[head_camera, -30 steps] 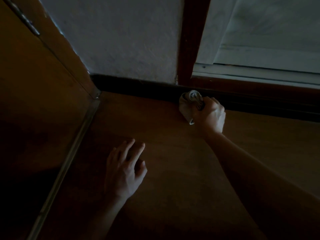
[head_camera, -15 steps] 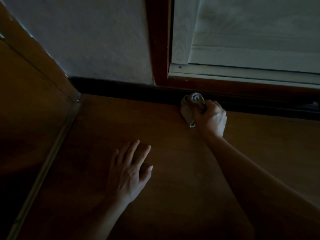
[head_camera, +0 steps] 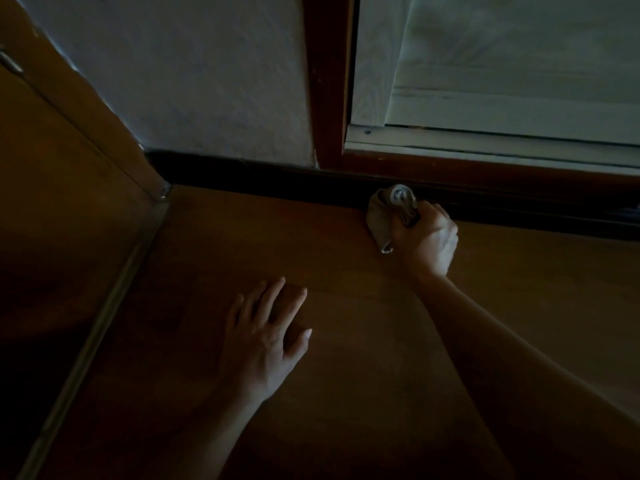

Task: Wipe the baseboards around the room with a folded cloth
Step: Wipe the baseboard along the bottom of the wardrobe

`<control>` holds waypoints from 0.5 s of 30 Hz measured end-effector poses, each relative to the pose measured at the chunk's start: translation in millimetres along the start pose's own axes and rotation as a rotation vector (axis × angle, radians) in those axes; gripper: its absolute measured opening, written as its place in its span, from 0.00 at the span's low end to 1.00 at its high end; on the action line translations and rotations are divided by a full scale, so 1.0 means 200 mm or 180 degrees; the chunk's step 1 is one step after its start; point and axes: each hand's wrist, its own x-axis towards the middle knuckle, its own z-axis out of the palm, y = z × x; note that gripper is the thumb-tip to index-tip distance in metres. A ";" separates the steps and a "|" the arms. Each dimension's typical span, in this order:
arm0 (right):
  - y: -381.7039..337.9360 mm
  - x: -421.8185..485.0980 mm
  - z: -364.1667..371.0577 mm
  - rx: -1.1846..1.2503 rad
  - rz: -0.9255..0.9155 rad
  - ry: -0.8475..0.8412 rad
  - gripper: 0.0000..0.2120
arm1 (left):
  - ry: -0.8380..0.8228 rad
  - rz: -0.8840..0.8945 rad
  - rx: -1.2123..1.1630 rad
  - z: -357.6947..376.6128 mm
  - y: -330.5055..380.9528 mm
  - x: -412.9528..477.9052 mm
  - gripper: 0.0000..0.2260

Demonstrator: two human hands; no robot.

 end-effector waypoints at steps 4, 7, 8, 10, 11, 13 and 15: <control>-0.13 0.00 0.08 0.0106 -0.0269 -0.0303 0.14 | 0.0045 -0.0027 -0.0077 0.01 0.01 -0.01 0.29; -0.08 0.00 0.08 0.0049 -0.0114 -0.0142 0.10 | 0.0100 -0.0026 -0.0087 0.00 0.00 -0.01 0.29; -0.06 0.00 0.07 0.0049 -0.0069 -0.0073 0.09 | 0.0129 -0.0014 -0.0102 0.00 0.00 -0.01 0.29; -0.08 -0.01 0.09 0.0050 -0.0060 -0.0095 0.10 | 0.0156 -0.0032 -0.0139 0.01 0.00 -0.01 0.29; -0.11 -0.02 0.11 0.0064 -0.0101 -0.0172 0.12 | 0.0168 -0.0044 -0.0140 0.01 0.00 -0.01 0.29; -0.20 -0.04 0.14 0.0149 -0.0157 -0.0364 0.19 | 0.0186 -0.0083 -0.0135 0.01 0.00 -0.01 0.28; -0.25 -0.04 0.16 0.0215 -0.0231 -0.0437 0.25 | 0.0188 -0.0150 -0.0154 0.01 0.02 0.01 0.28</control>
